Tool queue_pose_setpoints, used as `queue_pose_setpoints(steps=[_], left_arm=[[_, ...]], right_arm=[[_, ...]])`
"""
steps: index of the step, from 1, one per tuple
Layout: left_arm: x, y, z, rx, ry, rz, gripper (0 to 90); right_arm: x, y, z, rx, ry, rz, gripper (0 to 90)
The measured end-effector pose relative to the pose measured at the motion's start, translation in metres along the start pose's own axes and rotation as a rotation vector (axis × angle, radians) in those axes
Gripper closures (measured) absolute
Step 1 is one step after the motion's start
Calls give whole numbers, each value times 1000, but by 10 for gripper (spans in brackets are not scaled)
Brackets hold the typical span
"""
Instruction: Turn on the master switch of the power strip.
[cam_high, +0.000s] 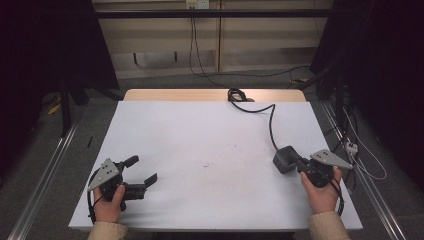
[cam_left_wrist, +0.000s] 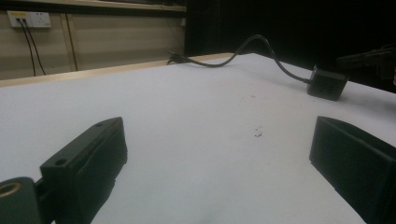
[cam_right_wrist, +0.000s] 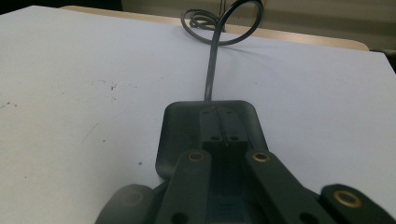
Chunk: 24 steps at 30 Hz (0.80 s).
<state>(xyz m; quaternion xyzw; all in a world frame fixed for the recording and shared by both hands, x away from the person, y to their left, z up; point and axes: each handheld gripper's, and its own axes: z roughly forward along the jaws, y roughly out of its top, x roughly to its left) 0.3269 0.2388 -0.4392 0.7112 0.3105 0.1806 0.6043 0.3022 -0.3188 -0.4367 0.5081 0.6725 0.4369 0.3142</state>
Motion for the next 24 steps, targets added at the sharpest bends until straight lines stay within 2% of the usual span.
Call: queue_pose_setpoints(steps=[24], left_arm=[[0, 0, -1, 2, 2, 1, 37]], right_arm=[[0, 1, -1, -6, 4, -2, 900]])
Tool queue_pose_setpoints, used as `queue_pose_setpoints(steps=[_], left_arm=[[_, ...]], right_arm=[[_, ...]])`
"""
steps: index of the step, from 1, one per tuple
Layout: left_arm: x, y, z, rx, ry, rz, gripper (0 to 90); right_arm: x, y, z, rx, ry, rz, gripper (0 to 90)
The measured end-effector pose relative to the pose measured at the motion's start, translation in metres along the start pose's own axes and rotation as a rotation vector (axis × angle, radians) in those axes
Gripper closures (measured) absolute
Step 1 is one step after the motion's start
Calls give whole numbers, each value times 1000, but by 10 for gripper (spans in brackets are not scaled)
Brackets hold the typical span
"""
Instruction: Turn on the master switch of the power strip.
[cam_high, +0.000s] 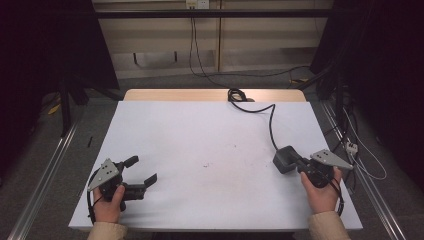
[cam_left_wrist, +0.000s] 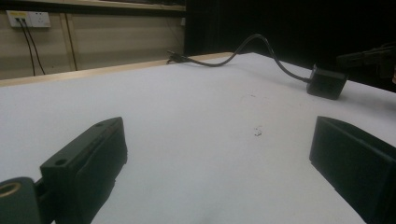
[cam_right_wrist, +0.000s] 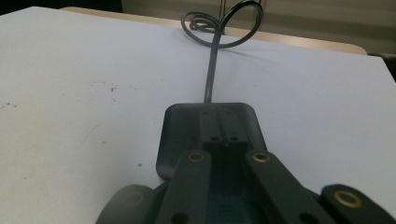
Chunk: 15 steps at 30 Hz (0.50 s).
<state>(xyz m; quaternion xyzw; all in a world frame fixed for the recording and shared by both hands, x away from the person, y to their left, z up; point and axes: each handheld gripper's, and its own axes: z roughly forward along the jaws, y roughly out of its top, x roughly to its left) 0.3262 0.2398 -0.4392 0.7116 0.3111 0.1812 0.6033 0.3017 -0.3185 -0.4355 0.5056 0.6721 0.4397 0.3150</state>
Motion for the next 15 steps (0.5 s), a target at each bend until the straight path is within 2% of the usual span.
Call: queue_pose_setpoints(steps=[8, 9, 15], left_arm=[[0, 0, -2, 0, 1, 3, 37], [0, 0, -2, 1, 1, 3, 37], [0, 0, -4, -3, 4, 2, 37]], right_arm=[[6, 4, 0, 0, 17, -13, 896], [8, 5, 0, 3, 15, -16, 849], [10, 6, 2, -2, 41, -4, 805]])
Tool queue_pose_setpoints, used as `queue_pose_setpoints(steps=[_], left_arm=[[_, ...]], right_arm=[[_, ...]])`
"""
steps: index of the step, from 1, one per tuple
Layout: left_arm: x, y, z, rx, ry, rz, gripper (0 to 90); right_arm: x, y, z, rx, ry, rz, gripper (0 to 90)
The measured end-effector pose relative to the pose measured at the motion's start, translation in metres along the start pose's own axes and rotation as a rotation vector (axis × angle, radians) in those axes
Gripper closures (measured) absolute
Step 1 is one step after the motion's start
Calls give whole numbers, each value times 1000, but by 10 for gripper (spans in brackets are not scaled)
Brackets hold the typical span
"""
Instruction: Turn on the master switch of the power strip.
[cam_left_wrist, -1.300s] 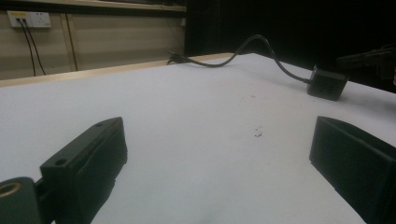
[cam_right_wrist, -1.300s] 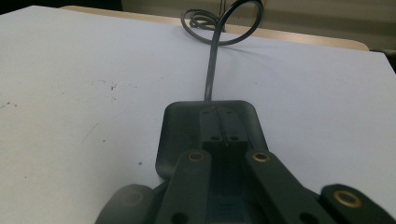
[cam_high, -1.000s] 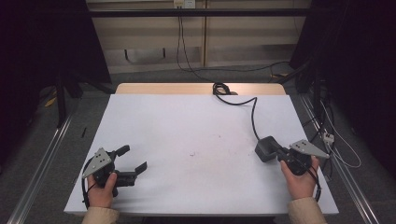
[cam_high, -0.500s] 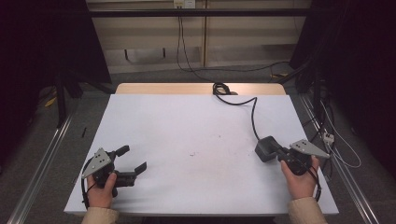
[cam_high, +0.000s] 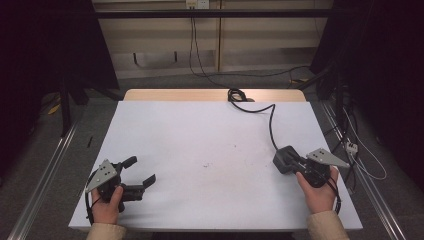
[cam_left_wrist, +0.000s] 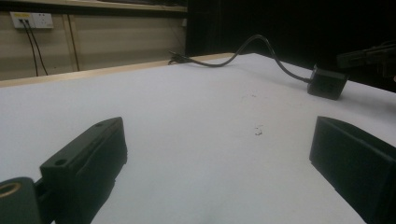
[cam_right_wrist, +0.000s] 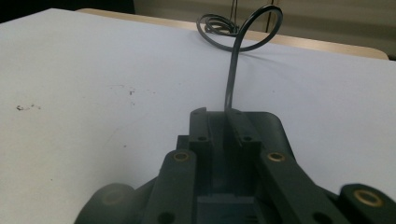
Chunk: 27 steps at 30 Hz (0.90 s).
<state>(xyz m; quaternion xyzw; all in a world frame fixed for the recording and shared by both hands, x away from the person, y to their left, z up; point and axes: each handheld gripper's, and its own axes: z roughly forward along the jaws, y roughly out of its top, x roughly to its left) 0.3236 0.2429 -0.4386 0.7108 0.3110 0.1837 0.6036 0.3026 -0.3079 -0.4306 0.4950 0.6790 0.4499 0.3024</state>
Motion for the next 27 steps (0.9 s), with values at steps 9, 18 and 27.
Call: queue_pose_setpoints(steps=[9, 18, 27], left_arm=[[0, 0, 0, 0, 2, 0, 36], [0, 0, -1, 1, 1, 0, 36], [-1, 1, 1, -4, -9, 5, 34]], right_arm=[[-2, -1, 1, -9, 25, 27, 741], [-1, 1, 2, -14, 41, 31, 657], [1, 0, 2, -24, 71, 44, 503]])
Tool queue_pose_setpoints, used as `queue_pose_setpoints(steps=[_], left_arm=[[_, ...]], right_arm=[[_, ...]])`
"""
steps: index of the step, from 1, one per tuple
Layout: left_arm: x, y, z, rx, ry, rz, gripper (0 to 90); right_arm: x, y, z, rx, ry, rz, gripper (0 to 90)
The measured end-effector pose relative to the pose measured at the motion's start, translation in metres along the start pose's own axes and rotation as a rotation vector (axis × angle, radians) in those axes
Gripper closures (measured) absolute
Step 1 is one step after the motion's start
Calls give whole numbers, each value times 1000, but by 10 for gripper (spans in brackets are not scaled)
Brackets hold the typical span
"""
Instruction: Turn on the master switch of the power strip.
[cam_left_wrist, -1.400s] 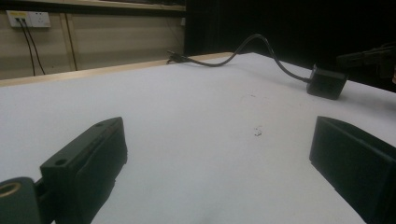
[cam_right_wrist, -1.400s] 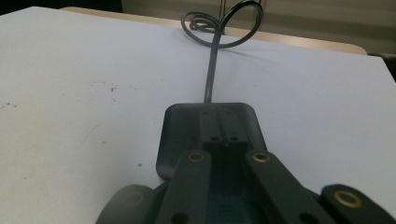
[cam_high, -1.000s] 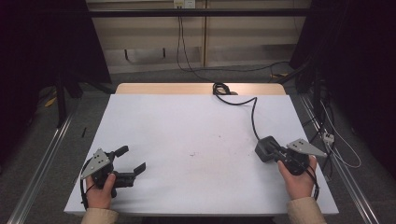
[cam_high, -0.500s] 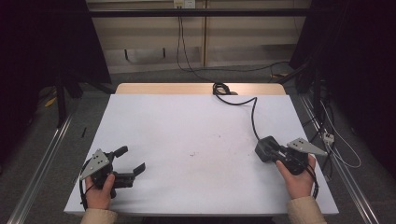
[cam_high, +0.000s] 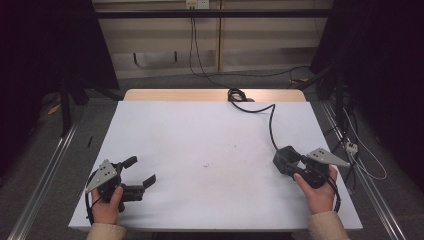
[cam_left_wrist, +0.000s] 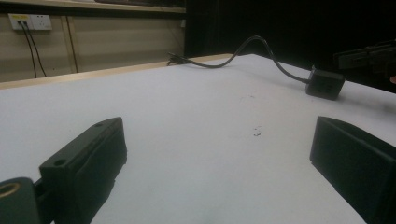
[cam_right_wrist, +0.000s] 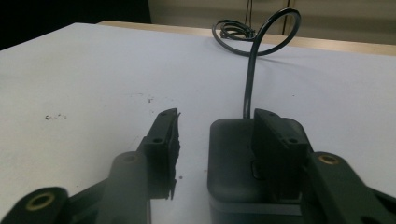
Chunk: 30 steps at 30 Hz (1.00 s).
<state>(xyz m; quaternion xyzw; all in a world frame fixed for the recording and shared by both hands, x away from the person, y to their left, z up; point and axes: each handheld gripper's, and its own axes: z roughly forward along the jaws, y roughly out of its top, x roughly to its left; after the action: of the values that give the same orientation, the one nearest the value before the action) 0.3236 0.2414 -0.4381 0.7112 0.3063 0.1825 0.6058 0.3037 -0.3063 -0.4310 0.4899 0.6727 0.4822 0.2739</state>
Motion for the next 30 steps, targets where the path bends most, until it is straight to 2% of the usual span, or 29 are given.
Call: queue_pose_setpoints(steps=[2, 10, 30], left_arm=[[0, 0, 1, 0, -2, 0, 35], [0, 0, 0, 0, -5, -3, 34], [0, -1, 1, 5, -6, -2, 34]], right_arm=[[1, 0, -1, -2, 31, 19, 447], [6, -2, 1, 3, 61, 11, 364], [14, -6, -7, 11, 122, -11, 236]])
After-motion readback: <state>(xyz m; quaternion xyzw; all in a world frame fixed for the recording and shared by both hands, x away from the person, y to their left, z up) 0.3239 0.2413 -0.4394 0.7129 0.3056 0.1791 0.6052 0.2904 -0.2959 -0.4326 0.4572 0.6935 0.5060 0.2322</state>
